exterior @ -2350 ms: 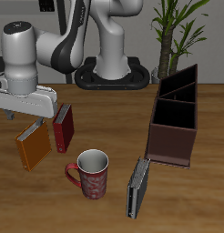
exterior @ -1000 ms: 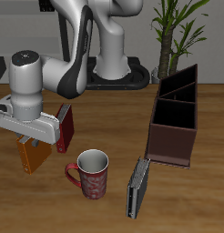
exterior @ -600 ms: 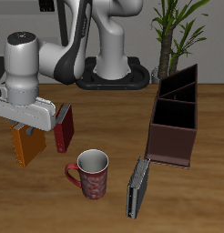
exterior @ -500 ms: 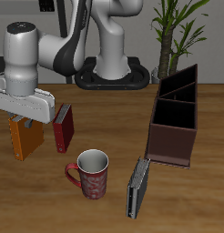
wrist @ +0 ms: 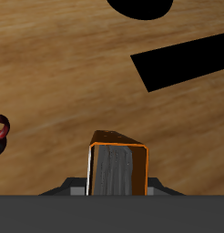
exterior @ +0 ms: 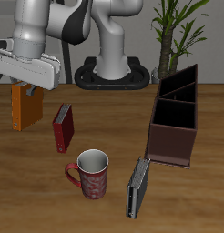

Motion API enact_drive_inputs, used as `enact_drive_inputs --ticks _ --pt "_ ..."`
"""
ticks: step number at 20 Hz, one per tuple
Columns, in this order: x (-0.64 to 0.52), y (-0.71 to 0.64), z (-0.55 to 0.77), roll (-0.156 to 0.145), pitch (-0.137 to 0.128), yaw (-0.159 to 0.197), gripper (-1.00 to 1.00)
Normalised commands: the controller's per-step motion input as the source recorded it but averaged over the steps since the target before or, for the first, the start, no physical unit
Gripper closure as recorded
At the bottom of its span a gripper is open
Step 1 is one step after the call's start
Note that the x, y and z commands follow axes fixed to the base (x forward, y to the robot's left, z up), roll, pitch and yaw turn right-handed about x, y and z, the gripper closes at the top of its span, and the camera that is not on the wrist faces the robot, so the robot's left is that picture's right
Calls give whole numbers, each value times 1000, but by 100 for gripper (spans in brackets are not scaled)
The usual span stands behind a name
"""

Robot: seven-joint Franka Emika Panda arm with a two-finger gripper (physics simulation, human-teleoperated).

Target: Place the orange book into the left desk caddy's left compartment and place the striped book into the left desk caddy's right compartment and place the red book into the left desk caddy's right compartment

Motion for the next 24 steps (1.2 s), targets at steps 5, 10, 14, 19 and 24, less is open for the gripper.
enact_drive_inputs --ticks 5,10,14,19,24 --pt "-361 104 286 -26 -25 6 100" --pt "-617 360 180 -59 -13 -32 100" --pt "-518 447 -45 15 -7 -14 100" --pt "-675 532 -68 57 -43 -10 100" --pt "-682 354 1 62 -42 -3 100"
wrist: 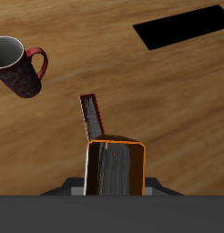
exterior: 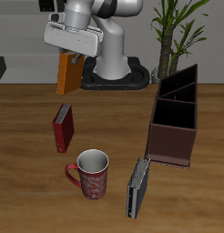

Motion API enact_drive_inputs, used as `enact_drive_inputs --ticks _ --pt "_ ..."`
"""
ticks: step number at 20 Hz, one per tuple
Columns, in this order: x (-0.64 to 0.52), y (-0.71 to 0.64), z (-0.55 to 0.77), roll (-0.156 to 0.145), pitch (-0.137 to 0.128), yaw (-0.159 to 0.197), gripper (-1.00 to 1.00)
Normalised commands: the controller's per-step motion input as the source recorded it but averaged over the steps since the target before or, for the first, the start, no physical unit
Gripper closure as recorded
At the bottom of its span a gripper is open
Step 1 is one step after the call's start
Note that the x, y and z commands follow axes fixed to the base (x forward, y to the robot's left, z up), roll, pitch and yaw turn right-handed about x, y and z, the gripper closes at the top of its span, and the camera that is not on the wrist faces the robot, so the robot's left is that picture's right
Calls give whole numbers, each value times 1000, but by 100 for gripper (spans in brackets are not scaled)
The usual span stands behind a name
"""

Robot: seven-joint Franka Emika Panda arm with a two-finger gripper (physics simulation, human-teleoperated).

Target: Place the orange book into the left desk caddy's left compartment and place the striped book into the left desk caddy's right compartment and place the red book into the left desk caddy's right compartment

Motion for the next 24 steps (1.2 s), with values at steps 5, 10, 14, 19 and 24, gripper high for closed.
enact_drive_inputs --ticks 5,10,14,19,24 --pt "-540 313 -32 42 -46 -8 100" --pt "-380 591 -237 71 -56 50 100" --pt "-228 543 -348 34 -18 60 100" --pt "-112 251 -247 -9 -17 -36 100" --pt "-245 377 -249 68 25 -71 100"
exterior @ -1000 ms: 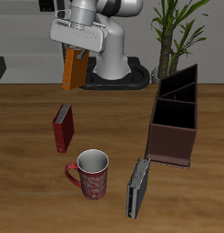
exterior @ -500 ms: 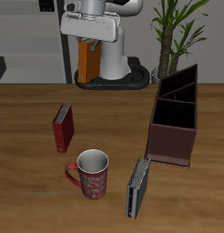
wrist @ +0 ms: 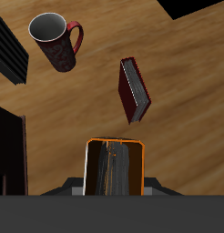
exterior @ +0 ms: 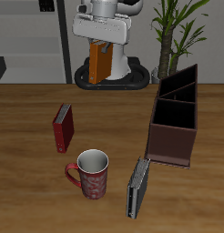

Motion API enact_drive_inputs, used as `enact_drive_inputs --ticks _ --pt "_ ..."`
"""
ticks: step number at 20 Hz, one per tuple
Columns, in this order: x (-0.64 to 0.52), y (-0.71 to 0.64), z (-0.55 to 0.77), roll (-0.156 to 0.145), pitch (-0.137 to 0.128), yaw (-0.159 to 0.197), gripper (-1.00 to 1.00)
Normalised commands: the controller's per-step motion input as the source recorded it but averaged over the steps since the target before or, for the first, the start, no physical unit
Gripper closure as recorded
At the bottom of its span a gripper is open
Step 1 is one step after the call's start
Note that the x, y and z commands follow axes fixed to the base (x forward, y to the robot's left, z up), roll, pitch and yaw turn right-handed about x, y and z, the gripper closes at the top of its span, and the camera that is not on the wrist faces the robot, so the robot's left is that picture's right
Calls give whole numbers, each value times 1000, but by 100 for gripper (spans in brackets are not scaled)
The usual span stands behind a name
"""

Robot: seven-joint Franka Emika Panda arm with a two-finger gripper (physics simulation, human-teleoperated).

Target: Place the orange book into the left desk caddy's left compartment and place the striped book into the left desk caddy's right compartment and place the red book into the left desk caddy's right compartment

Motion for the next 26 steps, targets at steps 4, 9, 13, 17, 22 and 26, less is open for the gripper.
enact_drive_inputs --ticks 4,9,13,17,22,26 --pt "-191 214 -190 44 8 -65 100" --pt "-98 356 -298 18 38 -10 100" --pt "-29 577 -393 58 59 73 100" --pt "-99 476 -215 59 74 -39 100" --pt "-131 310 -74 -5 0 -11 100" --pt "-143 322 -137 30 8 -13 100"
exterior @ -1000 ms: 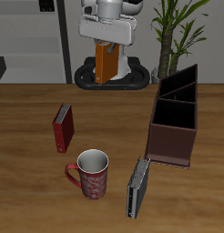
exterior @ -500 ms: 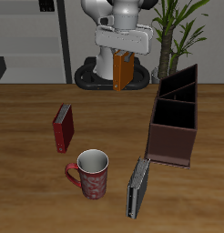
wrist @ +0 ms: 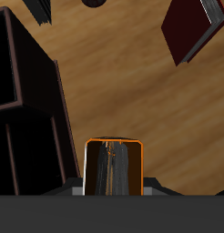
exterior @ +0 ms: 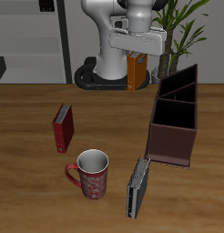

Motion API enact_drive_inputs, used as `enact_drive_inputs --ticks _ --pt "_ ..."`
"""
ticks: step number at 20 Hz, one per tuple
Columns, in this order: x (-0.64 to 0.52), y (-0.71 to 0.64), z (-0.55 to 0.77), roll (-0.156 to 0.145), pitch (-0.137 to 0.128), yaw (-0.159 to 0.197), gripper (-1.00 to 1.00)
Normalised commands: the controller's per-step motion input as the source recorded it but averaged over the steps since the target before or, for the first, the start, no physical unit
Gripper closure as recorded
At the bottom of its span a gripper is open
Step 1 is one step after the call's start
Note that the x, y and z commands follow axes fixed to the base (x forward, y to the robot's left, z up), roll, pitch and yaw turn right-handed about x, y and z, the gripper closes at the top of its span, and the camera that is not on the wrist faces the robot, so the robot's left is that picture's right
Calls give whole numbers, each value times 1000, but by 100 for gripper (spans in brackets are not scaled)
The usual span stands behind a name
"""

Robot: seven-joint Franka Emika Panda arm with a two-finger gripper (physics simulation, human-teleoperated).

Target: Place the orange book into the left desk caddy's left compartment and place the striped book into the left desk caddy's right compartment and place the red book into the left desk caddy's right compartment

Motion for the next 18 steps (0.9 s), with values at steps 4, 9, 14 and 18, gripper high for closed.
enact_drive_inputs --ticks 4,9,14,18 --pt "-141 276 -146 68 31 10 100" --pt "-267 309 -172 24 2 21 100" --pt "-331 182 11 49 -27 19 100" --pt "-226 185 115 92 -25 30 100"
